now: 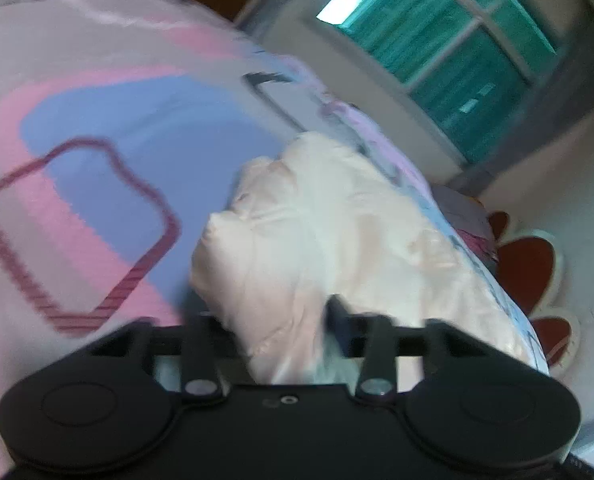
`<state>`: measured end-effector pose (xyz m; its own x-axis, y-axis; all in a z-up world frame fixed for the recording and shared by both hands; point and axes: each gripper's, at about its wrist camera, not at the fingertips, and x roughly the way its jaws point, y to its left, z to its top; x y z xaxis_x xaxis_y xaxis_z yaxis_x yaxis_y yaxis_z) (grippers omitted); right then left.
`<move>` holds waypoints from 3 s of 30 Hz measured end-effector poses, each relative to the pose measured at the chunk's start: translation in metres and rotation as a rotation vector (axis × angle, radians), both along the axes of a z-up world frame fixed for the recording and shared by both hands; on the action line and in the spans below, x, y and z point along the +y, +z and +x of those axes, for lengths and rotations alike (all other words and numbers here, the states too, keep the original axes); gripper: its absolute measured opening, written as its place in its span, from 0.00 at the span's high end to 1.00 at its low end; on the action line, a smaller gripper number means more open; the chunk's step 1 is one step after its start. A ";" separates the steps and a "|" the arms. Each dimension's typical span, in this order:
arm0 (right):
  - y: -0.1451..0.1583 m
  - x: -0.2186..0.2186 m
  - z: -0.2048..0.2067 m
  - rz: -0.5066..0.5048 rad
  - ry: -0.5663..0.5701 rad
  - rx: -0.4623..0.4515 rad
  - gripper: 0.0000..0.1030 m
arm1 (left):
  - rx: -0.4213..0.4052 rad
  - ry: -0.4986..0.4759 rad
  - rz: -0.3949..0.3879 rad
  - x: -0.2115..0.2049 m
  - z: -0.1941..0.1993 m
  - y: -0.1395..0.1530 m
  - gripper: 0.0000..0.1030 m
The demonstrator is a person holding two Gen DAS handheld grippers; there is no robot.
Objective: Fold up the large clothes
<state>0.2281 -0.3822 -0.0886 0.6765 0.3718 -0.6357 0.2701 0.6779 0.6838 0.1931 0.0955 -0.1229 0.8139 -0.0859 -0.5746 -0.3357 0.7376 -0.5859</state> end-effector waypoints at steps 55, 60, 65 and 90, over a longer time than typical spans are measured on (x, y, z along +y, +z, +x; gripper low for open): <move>0.034 0.222 0.008 -0.484 0.501 -0.014 0.95 | -0.259 -0.373 0.315 -0.057 0.030 0.114 0.82; 0.029 0.221 0.019 -0.474 0.543 0.010 0.95 | -0.291 -0.434 0.411 -0.088 0.021 0.131 0.82; 0.061 0.187 0.020 -0.437 0.507 -0.109 0.95 | -0.285 -0.431 0.472 -0.115 0.023 0.144 0.82; 0.023 -0.022 0.067 -0.364 0.321 -0.026 0.95 | -0.125 -0.835 0.594 -0.367 0.089 0.090 0.82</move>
